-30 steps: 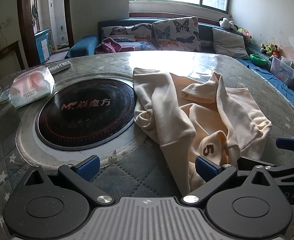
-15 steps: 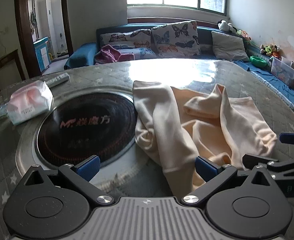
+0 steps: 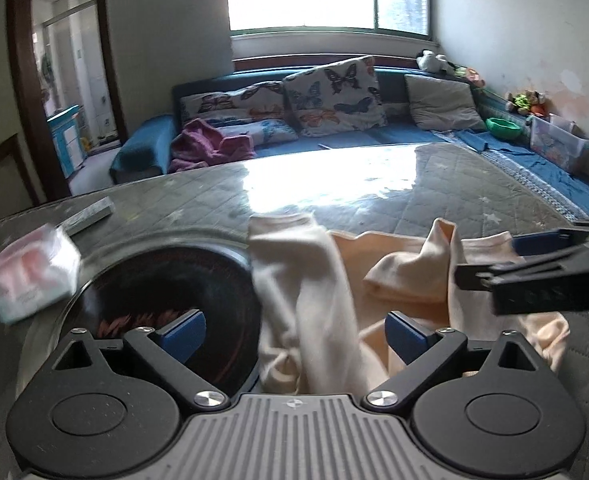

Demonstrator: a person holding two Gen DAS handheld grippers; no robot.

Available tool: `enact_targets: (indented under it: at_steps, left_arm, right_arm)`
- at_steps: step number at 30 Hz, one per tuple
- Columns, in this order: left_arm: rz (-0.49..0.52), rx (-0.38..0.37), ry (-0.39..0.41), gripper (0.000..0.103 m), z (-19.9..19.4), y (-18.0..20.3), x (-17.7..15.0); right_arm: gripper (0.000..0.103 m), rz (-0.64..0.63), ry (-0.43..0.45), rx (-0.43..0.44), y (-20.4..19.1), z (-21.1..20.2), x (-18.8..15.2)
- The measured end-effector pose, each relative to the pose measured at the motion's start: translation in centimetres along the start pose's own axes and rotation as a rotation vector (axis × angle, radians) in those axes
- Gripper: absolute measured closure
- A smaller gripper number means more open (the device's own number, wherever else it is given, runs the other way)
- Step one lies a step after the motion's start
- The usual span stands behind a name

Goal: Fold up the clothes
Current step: 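Grasp the sweatshirt edge with the left gripper while the right gripper grasps another edge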

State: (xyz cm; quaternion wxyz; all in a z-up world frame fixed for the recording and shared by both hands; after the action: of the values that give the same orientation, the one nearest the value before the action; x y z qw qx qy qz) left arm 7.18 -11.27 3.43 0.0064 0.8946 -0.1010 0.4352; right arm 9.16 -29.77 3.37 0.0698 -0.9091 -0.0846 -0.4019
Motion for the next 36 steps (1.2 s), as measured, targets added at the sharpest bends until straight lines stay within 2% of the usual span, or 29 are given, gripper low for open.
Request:
enact_targets:
  at_steps: [10,13,16,18,19,20,23,29,36]
  left_arm:
    - [0.049,-0.046,-0.033,0.01,4.9,1.6,2.4]
    - [0.063,-0.041,-0.064,0.018,6.4,1.9,2.4]
    - [0.046,-0.049,-0.103,0.043,7.6,1.7,2.0]
    - [0.026,-0.059,-0.12,0.064,7.9,1.2,1.8]
    - [0.017,-0.063,-0.124,0.07,8.0,0.9,1.7]
    - [0.009,-0.067,-0.127,0.082,8.0,0.7,1.5]
    - [-0.013,-0.066,-0.112,0.093,7.3,-0.2,1.3]
    - [-0.056,-0.042,-0.054,0.097,4.7,-2.6,1.0]
    - [-0.114,-0.002,-0.029,0.097,1.0,-5.8,-0.5]
  right_arm:
    - [0.042,0.066,-0.073,0.088,1.8,4.6,1.8]
    - [0.053,0.066,-0.092,0.114,1.9,5.5,1.7]
    - [0.067,0.062,-0.098,0.149,1.7,5.9,1.7]
    - [0.081,0.054,-0.095,0.156,1.5,5.8,1.8]
    - [0.084,0.052,-0.091,0.154,1.5,5.7,1.8]
    - [0.089,0.048,-0.085,0.15,1.5,5.5,1.8]
    - [0.093,0.033,-0.054,0.129,1.7,4.5,1.7]
    - [0.095,0.043,0.02,0.078,2.9,0.8,1.7]
    - [0.095,0.079,0.106,0.004,5.4,-5.2,0.4]
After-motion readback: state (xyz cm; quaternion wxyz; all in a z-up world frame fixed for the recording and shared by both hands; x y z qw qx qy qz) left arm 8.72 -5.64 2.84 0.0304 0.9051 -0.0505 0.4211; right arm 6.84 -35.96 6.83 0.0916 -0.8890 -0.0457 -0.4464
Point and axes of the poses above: each gripper's, at about its wrist camera, not at the fingertips, and z roughly the way its jaws point, y to its right, x to its top, the point moved 5 cm from there along z, roughly the way its jaws point, and after that the axes turned 2 degrees about x, right-handed, at the moved point
